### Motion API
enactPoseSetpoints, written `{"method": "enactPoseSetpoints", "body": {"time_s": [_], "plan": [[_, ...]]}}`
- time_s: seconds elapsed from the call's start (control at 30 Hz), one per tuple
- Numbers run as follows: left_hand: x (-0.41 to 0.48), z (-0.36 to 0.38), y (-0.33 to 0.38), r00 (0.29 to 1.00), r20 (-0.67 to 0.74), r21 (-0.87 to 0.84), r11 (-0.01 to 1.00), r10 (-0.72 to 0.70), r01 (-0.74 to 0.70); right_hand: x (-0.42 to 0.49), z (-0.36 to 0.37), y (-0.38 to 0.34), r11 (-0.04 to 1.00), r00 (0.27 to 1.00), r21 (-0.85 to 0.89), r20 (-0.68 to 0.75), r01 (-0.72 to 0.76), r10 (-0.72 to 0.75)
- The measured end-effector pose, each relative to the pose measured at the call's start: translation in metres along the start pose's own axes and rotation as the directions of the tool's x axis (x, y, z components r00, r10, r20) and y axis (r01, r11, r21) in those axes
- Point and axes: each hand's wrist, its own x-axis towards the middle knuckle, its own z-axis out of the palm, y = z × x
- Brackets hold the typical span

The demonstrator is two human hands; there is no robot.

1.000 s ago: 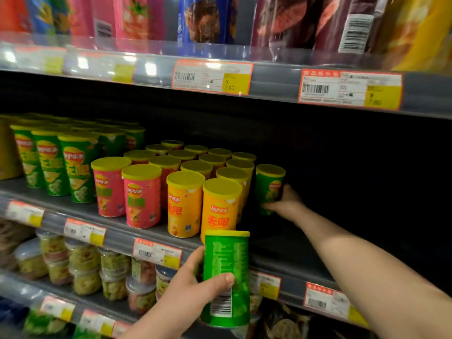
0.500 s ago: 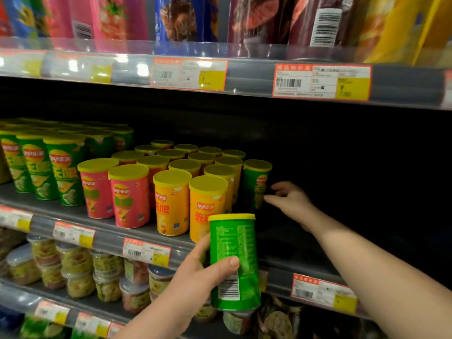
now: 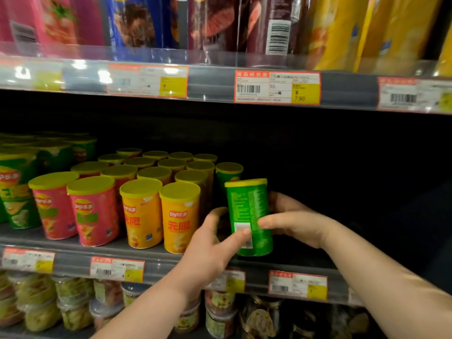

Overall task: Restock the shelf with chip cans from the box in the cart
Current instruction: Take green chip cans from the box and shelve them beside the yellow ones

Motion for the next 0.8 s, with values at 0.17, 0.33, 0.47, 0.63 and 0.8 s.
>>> {"method": "enactPoseSetpoints", "body": {"time_s": [0.17, 0.33, 0.47, 0.63, 0.8], "plan": [[-0.006, -0.003, -0.011, 0.962, 0.267, 0.851, 0.456, 0.054, -0.261, 0.024, -0.016, 0.016, 0.994, 0.939, -0.093, -0.345, -0.056, 0.021], [-0.007, -0.005, -0.022, 0.933, 0.352, 0.898, 0.255, 0.075, -0.359, 0.055, -0.016, 0.036, 0.923, 0.81, -0.312, -0.586, -0.227, 0.001], [-0.007, -0.006, -0.021, 0.935, 0.345, 0.899, 0.259, 0.084, -0.354, 0.071, -0.014, 0.046, 0.896, 0.789, -0.318, -0.611, -0.31, 0.056], [-0.006, -0.007, -0.025, 0.939, 0.327, 0.888, 0.305, 0.105, -0.343, 0.072, -0.019, 0.045, 0.877, 0.808, -0.324, -0.578, -0.356, 0.114], [-0.008, -0.006, -0.024, 0.941, 0.319, 0.882, 0.328, 0.109, -0.337, 0.078, -0.022, 0.047, 0.854, 0.767, -0.333, -0.632, -0.4, 0.113]]}}
